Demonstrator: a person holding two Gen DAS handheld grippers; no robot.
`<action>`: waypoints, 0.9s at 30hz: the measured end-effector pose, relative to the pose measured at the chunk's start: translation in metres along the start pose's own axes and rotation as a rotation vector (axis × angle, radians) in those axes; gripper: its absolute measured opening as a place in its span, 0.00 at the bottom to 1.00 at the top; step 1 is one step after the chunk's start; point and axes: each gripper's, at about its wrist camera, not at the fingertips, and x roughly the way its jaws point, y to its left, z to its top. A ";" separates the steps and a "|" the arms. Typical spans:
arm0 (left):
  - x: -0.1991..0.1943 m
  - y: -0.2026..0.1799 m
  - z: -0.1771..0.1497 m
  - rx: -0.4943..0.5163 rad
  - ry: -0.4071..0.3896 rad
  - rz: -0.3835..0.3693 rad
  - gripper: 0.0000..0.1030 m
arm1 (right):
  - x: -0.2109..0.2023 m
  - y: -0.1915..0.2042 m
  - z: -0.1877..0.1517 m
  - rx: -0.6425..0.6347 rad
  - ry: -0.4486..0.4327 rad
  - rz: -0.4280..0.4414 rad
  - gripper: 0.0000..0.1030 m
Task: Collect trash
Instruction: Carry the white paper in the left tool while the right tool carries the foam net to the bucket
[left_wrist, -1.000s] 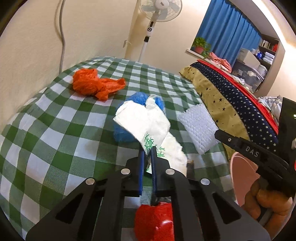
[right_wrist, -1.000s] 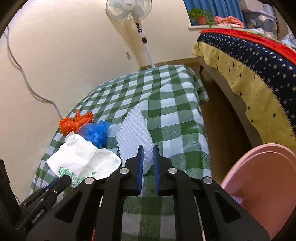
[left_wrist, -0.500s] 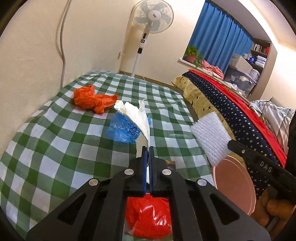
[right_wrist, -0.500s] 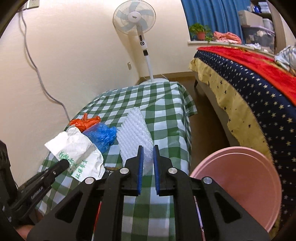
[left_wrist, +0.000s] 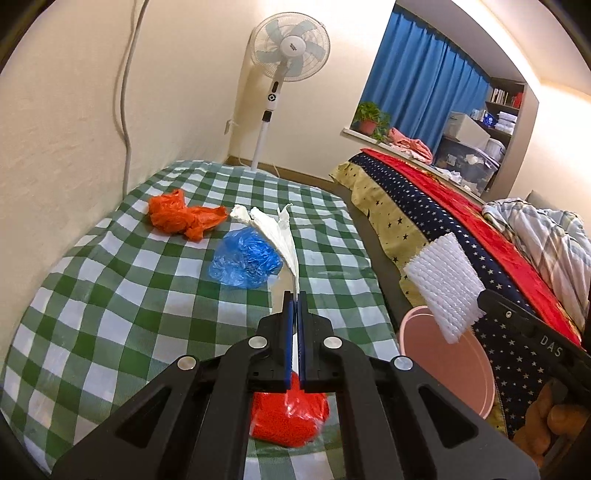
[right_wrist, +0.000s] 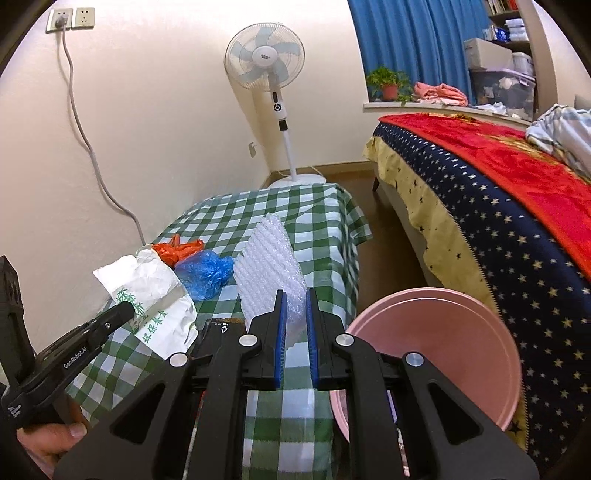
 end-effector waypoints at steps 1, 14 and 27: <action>-0.002 -0.002 0.000 0.003 -0.002 -0.003 0.02 | -0.005 -0.001 0.000 0.003 -0.005 -0.003 0.10; -0.022 -0.014 -0.002 0.036 -0.022 -0.010 0.02 | -0.039 -0.019 -0.006 0.028 -0.046 -0.029 0.10; -0.029 -0.020 -0.004 0.057 -0.023 -0.014 0.02 | -0.055 -0.026 -0.009 0.042 -0.064 -0.033 0.10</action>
